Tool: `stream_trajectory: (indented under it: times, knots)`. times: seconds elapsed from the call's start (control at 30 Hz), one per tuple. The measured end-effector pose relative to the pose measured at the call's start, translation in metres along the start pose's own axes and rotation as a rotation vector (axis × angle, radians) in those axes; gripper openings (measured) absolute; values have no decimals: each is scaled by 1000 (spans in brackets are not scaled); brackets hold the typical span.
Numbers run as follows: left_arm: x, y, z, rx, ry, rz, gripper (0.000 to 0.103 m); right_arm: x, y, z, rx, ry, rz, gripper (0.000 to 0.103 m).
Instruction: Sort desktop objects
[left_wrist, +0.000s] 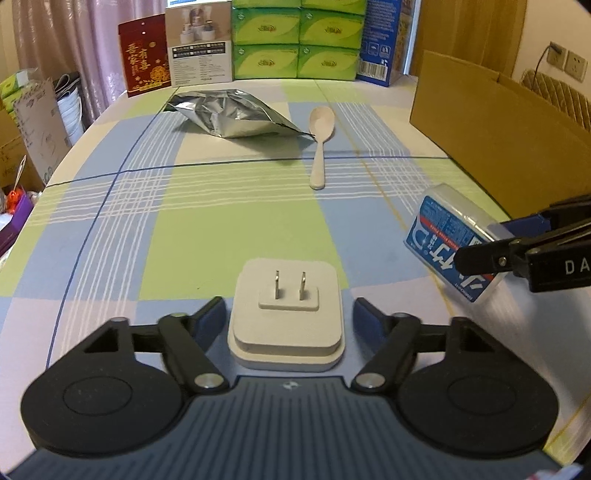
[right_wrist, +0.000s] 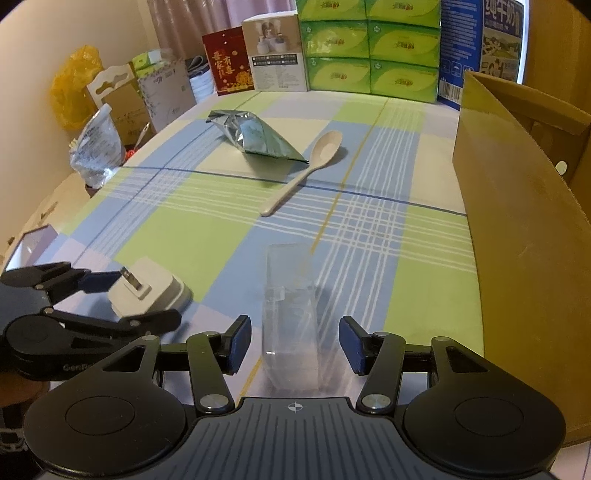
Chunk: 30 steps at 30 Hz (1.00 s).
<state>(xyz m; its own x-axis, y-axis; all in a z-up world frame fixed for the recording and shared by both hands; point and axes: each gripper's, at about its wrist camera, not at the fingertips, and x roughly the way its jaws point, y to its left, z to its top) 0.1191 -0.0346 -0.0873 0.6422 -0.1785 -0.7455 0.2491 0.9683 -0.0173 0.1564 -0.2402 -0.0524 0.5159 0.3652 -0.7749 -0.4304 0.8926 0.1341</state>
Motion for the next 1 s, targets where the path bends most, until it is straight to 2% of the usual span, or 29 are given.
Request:
stream_trajectory:
  times: [0.1, 0.33, 0.47, 0.57, 0.6, 0.8, 1.0]
  knots:
    - [3, -1, 0, 18, 1, 11, 61, 4, 0, 0, -10, 8, -6, 50]
    - [4, -5, 1, 40, 1, 15, 60, 17, 7, 5, -52, 16, -15, 50]
    - [3, -5, 0, 40, 2, 13, 60, 26, 10, 6, -63, 41, -16, 42]
    - [4, -6, 1, 36, 4, 14, 60, 31, 12, 5, -67, 58, -32, 29]
    - [3, -6, 1, 33, 5, 13, 60, 31, 12, 5, -64, 55, -39, 29]
    - [-6, -8, 4, 19, 1, -15, 60, 7, 14, 7, -44, -22, -50, 28]
    - [-28, -19, 4, 15, -13, -25, 60, -37, 13, 0, 13, -108, -49, 28]
